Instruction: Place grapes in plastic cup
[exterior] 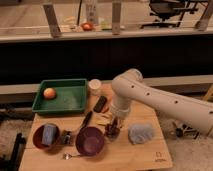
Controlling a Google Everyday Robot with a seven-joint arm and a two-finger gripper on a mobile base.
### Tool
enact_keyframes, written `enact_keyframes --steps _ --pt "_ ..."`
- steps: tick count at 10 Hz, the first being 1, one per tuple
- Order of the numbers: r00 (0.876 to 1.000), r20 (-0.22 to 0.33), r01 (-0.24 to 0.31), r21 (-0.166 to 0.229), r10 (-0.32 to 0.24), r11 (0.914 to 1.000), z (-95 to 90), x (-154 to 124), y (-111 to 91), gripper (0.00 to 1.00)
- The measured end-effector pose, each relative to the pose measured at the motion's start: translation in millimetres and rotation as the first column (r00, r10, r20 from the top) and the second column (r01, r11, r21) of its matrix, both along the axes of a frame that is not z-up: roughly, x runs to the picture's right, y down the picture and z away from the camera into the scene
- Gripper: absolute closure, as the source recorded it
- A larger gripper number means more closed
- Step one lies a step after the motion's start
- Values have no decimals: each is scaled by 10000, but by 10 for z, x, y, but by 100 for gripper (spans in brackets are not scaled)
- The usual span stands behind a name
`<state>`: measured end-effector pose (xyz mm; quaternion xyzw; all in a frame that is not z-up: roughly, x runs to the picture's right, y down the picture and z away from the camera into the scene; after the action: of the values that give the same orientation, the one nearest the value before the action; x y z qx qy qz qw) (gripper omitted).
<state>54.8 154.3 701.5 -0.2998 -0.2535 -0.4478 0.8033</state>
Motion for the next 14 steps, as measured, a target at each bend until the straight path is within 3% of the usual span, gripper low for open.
enact_keyframes --steps 14 --pt "10000 36 -19 -186 20 9998 32 31 1 20"
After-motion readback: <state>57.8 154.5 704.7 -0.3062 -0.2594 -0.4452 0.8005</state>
